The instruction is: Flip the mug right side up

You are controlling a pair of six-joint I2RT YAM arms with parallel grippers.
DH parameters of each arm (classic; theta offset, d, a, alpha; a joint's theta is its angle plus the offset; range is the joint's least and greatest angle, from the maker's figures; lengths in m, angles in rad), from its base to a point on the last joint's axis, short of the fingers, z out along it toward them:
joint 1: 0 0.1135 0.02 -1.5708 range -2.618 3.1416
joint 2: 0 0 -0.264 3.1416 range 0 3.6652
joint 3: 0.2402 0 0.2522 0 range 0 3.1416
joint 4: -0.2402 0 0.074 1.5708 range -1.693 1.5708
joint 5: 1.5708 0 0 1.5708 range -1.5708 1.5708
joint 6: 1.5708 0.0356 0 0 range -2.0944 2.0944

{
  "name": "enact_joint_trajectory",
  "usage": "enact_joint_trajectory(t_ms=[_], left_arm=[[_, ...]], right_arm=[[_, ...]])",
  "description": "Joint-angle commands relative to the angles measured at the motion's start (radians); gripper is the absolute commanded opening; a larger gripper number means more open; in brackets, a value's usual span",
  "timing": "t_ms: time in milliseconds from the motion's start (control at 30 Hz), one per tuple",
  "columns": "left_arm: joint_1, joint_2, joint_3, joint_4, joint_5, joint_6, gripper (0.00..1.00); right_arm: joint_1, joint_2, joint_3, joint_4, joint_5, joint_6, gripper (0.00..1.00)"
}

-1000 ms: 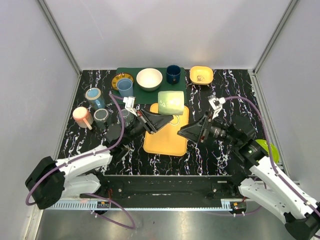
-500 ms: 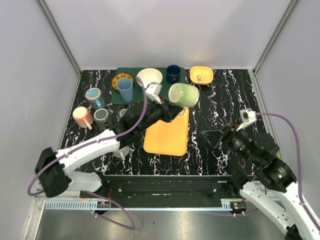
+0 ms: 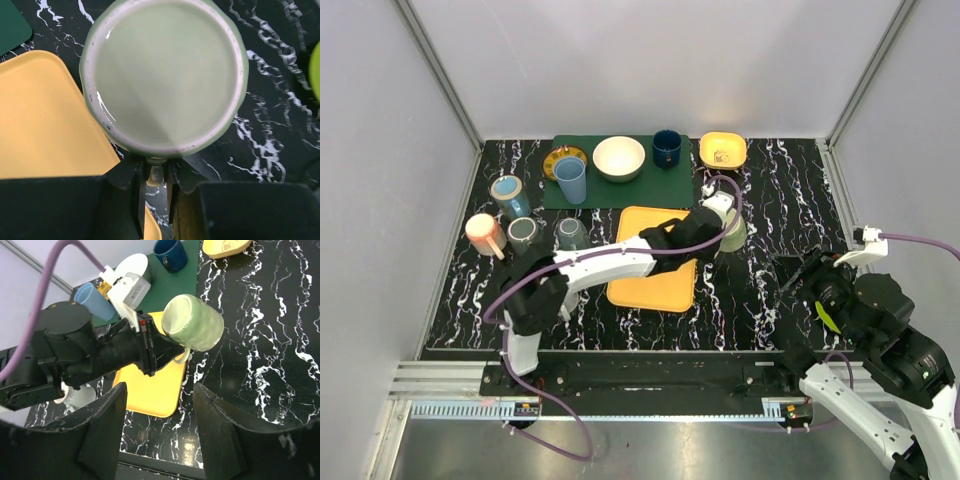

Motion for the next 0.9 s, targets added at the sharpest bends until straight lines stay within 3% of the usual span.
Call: enact_joint_trajectory(t_ms=[0,267,400,667,733,767,800,867], left_arm=[[-0.012,0.102,0.201,-0.004,-0.096,0.096,0.00],[-0.029,0.305,0.365,-0.081,-0.137,0.110,0.00],[-0.026,0.406,0.499,-0.193,-0.111,0.083,0.00],[-0.026,0.453,0.511,-0.194,-0.102,0.071,0.00],[-0.026,0.459,0.527,-0.208,-0.108,0.068,0.09],[-0.026,0.459,0.528,-0.214,-0.108,0.064,0.17],[-0.026,0.453,0.519,-0.217,-0.108,0.058,0.36],[-0.026,0.418,0.492,-0.216,-0.127,0.048,0.46]], right_arm=[[0.005,0.010,0.021,-0.041,0.051,-0.026,0.61],[0.005,0.013,0.006,-0.043,0.047,-0.039,0.62],[0.005,-0.002,0.002,-0.044,0.071,-0.042,0.62],[0.005,-0.030,0.000,-0.033,0.081,-0.062,0.63],[0.005,-0.019,-0.006,-0.032,0.074,-0.058,0.63],[0.003,-0.016,-0.006,-0.033,0.065,-0.058,0.63],[0.005,-0.013,-0.009,-0.035,0.061,-0.056,0.63],[0.005,-0.010,-0.012,-0.032,0.061,-0.053,0.63]])
